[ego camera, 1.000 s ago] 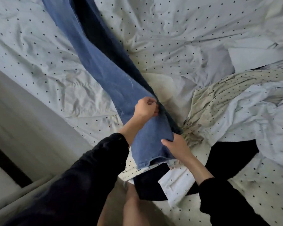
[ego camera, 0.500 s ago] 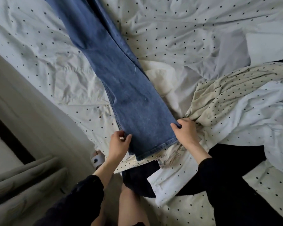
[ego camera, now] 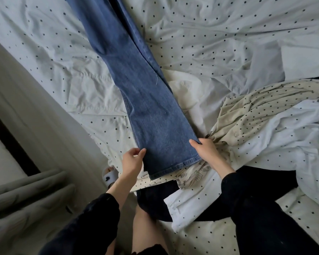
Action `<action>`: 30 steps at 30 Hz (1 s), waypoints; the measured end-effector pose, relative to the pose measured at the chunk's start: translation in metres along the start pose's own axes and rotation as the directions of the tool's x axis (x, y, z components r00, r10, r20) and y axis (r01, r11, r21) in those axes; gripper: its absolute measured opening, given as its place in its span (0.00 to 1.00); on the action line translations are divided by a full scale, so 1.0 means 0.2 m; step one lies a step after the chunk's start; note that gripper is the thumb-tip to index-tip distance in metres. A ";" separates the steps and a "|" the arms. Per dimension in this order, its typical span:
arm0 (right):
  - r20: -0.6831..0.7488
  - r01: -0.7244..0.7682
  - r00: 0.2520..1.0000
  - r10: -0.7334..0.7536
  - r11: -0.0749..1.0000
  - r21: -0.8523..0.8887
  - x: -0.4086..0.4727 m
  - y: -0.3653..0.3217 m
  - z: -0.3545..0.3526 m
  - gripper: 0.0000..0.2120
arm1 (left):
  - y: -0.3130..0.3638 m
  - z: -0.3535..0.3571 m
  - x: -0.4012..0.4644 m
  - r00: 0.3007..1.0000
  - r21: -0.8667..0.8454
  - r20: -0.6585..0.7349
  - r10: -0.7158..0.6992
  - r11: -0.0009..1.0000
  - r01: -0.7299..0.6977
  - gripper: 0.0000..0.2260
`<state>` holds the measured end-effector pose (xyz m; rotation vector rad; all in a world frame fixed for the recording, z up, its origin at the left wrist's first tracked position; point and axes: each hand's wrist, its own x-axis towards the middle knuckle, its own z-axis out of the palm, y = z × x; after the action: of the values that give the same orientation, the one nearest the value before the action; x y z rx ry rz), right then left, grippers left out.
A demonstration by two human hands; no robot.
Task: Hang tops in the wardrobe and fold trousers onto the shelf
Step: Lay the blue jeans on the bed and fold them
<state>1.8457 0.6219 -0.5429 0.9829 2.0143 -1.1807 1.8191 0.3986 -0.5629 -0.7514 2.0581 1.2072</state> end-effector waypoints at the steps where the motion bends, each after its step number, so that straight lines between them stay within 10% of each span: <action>1: -0.020 0.003 1.000 -0.002 1.000 0.022 -0.01 0.00 0.00 0.21 | -0.01 0.00 0.00 0.999 0.008 0.035 -0.011 1.000 0.010 0.07; 11: -0.119 -0.167 0.972 0.203 0.951 0.258 -0.27 0.01 0.04 0.27 | -0.12 -0.16 -0.17 0.992 0.105 0.111 -0.059 0.993 0.047 0.12; 18: -0.063 -0.202 0.978 0.199 0.978 -0.053 -0.30 0.02 0.13 0.11 | -0.19 -0.23 -0.16 0.965 0.268 0.213 -0.151 0.959 0.091 0.10; 30: -0.139 0.009 0.988 -0.074 0.907 -0.420 0.01 -0.36 0.20 0.21 | 0.09 -0.37 0.16 0.973 0.226 0.223 -0.066 0.974 0.014 0.20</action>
<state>1.7900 0.5620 -0.5288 0.8319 2.2902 -0.6588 1.7691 0.3348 -0.5492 -0.5187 1.9355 0.9703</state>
